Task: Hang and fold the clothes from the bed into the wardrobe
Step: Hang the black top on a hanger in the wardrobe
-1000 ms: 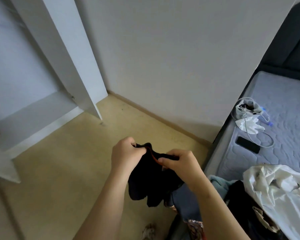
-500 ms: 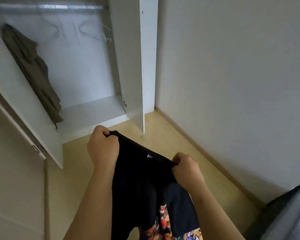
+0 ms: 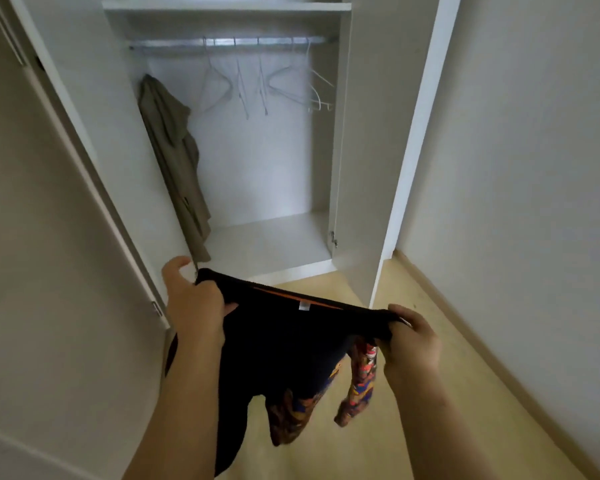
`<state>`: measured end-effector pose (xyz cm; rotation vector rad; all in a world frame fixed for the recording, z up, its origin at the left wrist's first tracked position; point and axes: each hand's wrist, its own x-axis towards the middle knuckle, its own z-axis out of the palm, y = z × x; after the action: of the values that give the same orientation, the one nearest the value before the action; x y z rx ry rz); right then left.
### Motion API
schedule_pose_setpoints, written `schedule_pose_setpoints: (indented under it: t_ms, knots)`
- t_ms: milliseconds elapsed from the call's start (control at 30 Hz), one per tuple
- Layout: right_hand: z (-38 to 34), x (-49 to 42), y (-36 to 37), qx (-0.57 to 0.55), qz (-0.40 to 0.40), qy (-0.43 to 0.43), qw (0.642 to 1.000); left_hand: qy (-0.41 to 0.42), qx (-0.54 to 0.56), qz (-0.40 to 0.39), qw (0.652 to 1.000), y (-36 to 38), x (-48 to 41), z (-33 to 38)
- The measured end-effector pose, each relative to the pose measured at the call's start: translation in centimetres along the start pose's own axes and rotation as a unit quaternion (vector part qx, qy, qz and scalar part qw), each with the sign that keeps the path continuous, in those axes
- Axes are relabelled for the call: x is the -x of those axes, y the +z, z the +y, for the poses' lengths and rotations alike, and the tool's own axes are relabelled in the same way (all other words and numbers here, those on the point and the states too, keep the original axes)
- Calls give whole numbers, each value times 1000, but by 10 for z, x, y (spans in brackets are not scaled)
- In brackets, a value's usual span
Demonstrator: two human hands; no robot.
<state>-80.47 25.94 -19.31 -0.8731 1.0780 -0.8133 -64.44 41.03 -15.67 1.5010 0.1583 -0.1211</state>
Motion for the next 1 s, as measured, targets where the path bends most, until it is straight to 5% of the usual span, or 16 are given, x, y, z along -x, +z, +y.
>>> schedule_pose_setpoints:
  t_ms: [233,500,700,1000]
  knots:
    - [-28,-68,86,-59,-93,26,994,-82,123,23,989,38,-74,10]
    - [-79,-192,171,25,-200,27,979,-166,374,30,912,144,-129,44]
    - [-85,-265,235,80,-252,46,963,-136,416,40,898,189,-179,58]
    - [-63,-334,340,141,-279,38,949,-106,342,103,928,212,-290,66]
